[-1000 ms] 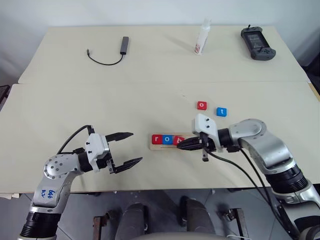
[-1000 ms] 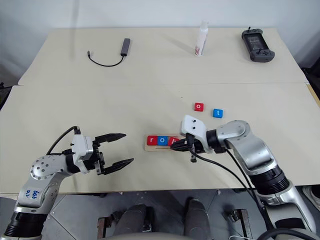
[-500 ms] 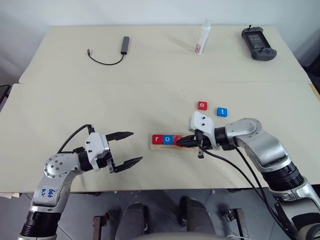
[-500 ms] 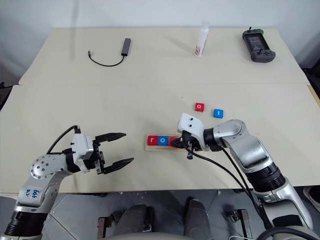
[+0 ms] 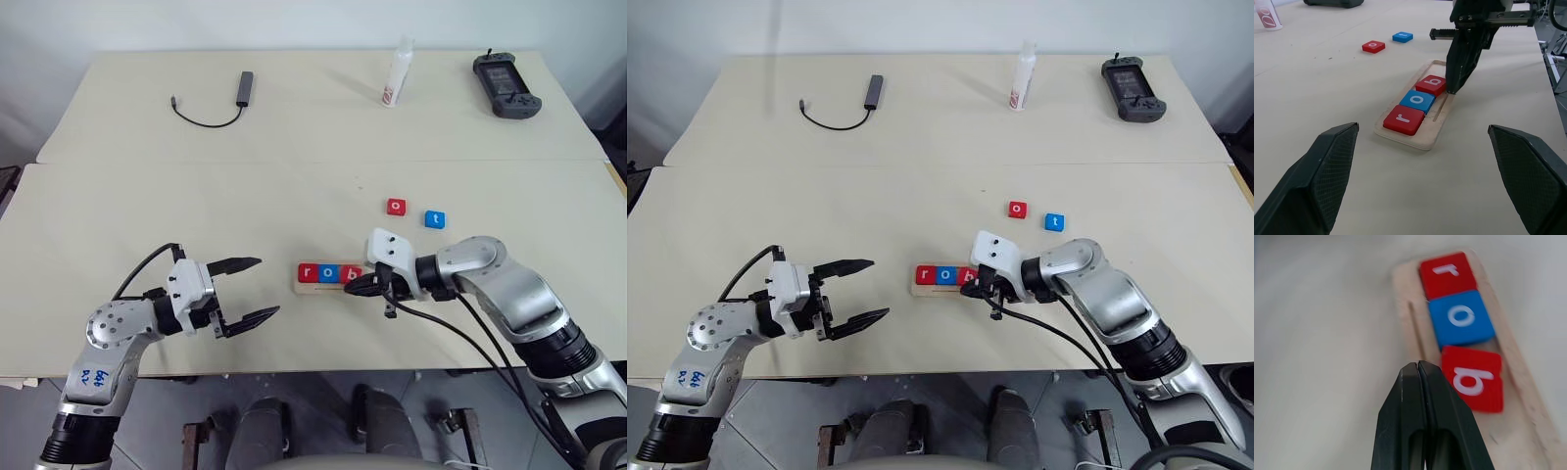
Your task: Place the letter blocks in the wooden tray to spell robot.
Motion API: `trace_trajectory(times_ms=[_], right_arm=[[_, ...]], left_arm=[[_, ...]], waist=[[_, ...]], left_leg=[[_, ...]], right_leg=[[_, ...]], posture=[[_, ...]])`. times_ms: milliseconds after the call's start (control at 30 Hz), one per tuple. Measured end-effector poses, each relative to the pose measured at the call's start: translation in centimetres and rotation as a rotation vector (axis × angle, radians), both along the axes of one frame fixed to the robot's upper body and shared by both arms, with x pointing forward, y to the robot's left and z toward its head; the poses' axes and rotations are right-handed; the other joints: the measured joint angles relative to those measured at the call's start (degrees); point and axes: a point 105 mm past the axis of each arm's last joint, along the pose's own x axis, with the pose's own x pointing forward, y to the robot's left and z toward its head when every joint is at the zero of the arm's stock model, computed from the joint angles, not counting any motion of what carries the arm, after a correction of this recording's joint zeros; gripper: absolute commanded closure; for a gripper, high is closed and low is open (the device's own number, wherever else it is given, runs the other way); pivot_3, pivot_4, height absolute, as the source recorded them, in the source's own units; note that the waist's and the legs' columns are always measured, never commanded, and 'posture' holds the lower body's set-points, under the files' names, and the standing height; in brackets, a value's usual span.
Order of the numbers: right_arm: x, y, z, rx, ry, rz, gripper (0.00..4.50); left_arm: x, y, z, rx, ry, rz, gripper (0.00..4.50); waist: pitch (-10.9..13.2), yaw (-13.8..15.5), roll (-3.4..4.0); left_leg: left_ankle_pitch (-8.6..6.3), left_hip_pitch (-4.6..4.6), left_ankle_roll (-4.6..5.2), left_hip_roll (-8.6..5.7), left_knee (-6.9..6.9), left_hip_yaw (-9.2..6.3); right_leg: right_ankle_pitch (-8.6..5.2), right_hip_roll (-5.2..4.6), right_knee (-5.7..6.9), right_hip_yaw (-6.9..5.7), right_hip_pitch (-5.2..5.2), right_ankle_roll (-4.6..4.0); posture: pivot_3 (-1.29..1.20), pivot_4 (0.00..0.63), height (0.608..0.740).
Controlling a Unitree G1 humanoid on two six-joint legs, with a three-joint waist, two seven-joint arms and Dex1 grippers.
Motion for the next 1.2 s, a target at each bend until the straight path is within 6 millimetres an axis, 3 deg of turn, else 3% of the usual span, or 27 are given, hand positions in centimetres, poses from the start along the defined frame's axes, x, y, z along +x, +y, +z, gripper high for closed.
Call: trace_trajectory(times_ms=[567,867,1200], right_arm=[[0.8,-2.6,1.1,-0.019,-0.017,-0.084,4.47],[0.9,-2.7,0.7,-0.018,-0.015,-0.109,4.47],[1.0,-1.4,0.4,0.016,-0.018,-0.101,4.47]], left_arm=[[0.0,-0.1,0.0,-0.002,0.0,0.001,0.0],[0.1,-0.1,0.1,-0.001,-0.003,-0.002,0.0],[0.1,-0.1,0.1,-0.001,-0.006,-0.002,0.0]], waist=[[0.0,0.02,0.0],[0.0,0.04,0.0],[0.0,0.05,0.0]], left_leg=[[0.0,0.0,0.0,0.0,0.0,0.0],[0.0,0.0,0.0,0.0,0.0,0.0],[0.0,-0.01,0.0,0.0,0.0,0.0]], right_leg=[[0.0,0.0,-0.01,0.0,0.0,0.0],[0.0,0.0,-0.01,0.01,0.0,0.0],[0.0,0.0,-0.01,0.0,0.0,0.0]], posture=[[0.0,0.15,0.74],[0.0,0.15,0.74],[0.0,0.15,0.74]])
